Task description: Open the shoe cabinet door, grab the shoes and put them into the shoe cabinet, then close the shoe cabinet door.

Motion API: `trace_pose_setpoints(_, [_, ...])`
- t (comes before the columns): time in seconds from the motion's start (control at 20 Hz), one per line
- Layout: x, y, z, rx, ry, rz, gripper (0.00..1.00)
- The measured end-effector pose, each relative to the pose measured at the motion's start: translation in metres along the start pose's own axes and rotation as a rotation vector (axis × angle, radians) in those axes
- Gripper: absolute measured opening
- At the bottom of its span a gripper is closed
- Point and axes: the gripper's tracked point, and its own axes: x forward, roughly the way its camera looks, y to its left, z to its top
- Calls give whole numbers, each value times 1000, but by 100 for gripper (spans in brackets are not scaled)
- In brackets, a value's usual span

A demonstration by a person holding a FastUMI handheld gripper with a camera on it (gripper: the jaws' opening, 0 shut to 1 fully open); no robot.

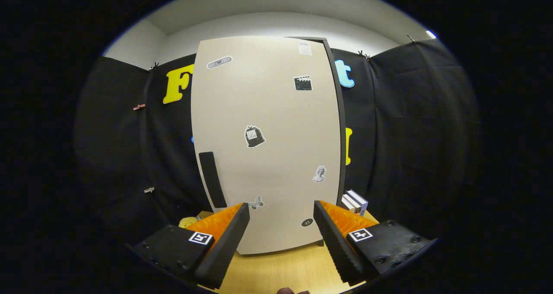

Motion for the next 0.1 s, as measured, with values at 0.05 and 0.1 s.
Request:
trace_pose_setpoints(0.05, [0, -1, 0, 3, -3, 3, 98])
trace_pose_setpoints(0.1, [0, -2, -1, 2, -6, 0, 98])
